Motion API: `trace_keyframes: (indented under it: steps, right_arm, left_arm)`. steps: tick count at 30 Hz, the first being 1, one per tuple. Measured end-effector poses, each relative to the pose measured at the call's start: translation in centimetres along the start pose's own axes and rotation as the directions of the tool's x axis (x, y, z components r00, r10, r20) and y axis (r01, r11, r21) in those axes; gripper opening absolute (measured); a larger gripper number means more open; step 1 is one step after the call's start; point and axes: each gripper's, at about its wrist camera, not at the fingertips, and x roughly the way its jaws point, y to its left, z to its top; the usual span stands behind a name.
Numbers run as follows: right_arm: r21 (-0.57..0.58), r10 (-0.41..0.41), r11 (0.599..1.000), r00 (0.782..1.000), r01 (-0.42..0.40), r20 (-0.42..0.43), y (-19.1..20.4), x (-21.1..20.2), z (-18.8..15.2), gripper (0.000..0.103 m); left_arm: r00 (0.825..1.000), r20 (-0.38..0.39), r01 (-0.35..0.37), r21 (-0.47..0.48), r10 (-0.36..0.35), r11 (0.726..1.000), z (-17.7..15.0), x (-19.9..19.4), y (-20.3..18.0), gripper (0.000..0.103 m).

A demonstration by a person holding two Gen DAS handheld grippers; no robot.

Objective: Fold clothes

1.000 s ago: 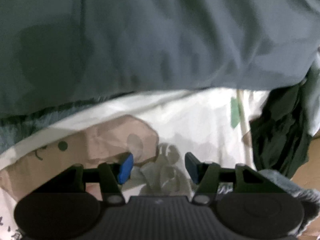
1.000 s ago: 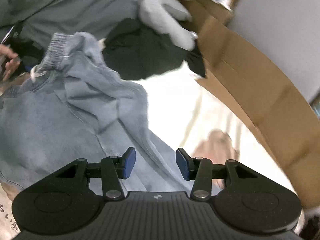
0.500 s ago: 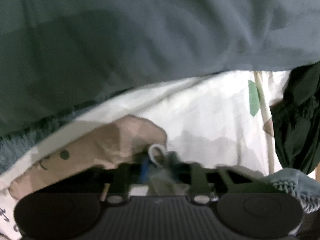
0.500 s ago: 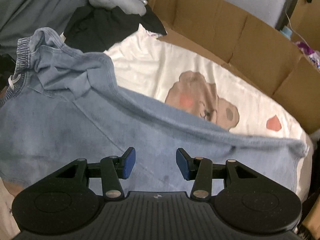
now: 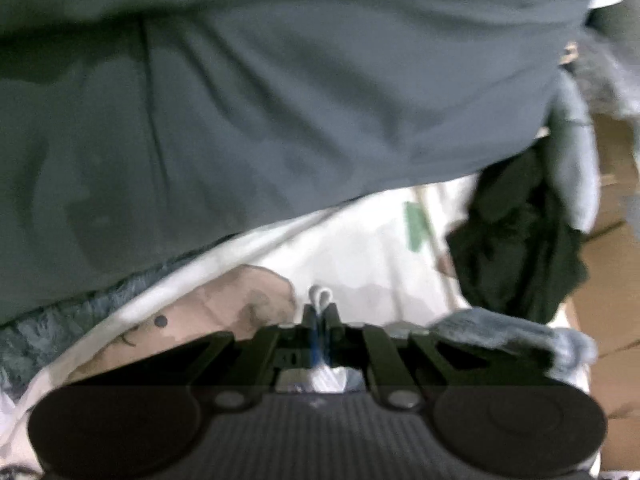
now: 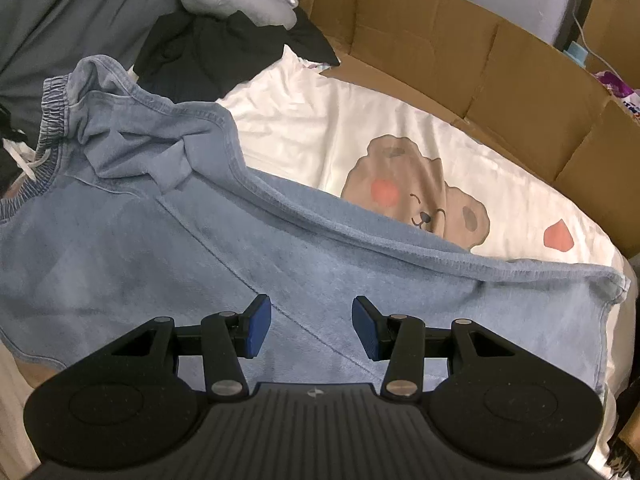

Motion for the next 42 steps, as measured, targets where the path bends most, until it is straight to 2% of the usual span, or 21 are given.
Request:
trace_keyframes:
  steps: [8,11,15,18,19,20,24,28,33,36,40,42]
  right_arm:
    - [-0.002,0.011,1.0,1.0,-0.011,-0.016,0.7,-0.1,-1.0,0.052]
    - [-0.001,0.015,1.0,1.0,-0.015,-0.016,0.8,-0.2,-1.1,0.052]
    - [0.013,0.027,1.0,0.999,-0.027,-0.02,0.8,-0.1,-1.1,0.052]
    - [0.014,0.027,1.0,0.999,-0.027,-0.016,0.8,-0.1,-1.0,0.052]
    - [0.01,0.027,1.0,1.0,-0.027,-0.015,0.9,-0.1,-1.0,0.052]
    - [0.005,0.028,1.0,1.0,-0.028,-0.013,1.0,-0.1,-0.9,0.052]
    - [-0.01,0.032,0.999,0.999,-0.033,-0.006,1.3,0.0,-0.9,0.052]
    - [-0.019,0.05,0.999,0.999,-0.05,0.007,1.7,0.4,-0.3,0.052]
    - [-0.046,0.075,0.996,0.996,-0.073,0.04,2.7,1.3,1.5,0.052]
    - [-0.061,0.085,0.995,0.995,-0.082,0.056,3.2,2.3,2.8,0.052]
    - [-0.089,0.088,0.993,0.994,-0.082,0.068,3.7,4.1,4.4,0.052]
    - [-0.062,0.102,0.993,0.993,-0.098,0.062,3.4,5.1,5.4,0.052]
  left_arm:
    - [0.992,-0.013,0.129,0.0,-0.129,0.992,-3.5,-4.5,-1.8,0.003]
    - [0.981,-0.059,0.183,-0.011,-0.183,0.983,-5.0,-4.6,-2.5,0.003]
    - [0.965,-0.153,0.221,0.045,-0.211,0.974,-7.1,-4.1,-3.9,0.007]
    - [0.966,-0.168,0.213,0.085,-0.197,0.973,-8.1,-4.2,-4.5,0.02]
    - [0.967,-0.17,0.21,0.101,-0.191,0.972,-8.4,-4.3,-4.6,0.027]
    - [0.969,-0.164,0.205,0.12,-0.184,0.971,-8.6,-4.3,-4.7,0.032]
    - [0.979,-0.122,0.188,0.205,-0.166,0.961,-8.5,-4.9,-5.4,0.04]
    - [0.976,-0.063,0.217,0.249,-0.208,0.944,-7.8,-5.0,-6.3,0.06]
    - [0.972,-0.024,0.231,0.307,-0.235,0.923,-6.7,-3.4,-8.2,0.061]
    - [0.965,-0.021,0.256,0.305,-0.262,0.917,-6.0,-2.1,-9.0,0.061]
    - [0.955,-0.027,0.287,0.339,-0.295,0.896,-5.6,-0.6,-10.0,0.061]
    - [0.95,-0.029,0.301,0.341,-0.31,0.891,-5.4,0.1,-10.2,0.061]
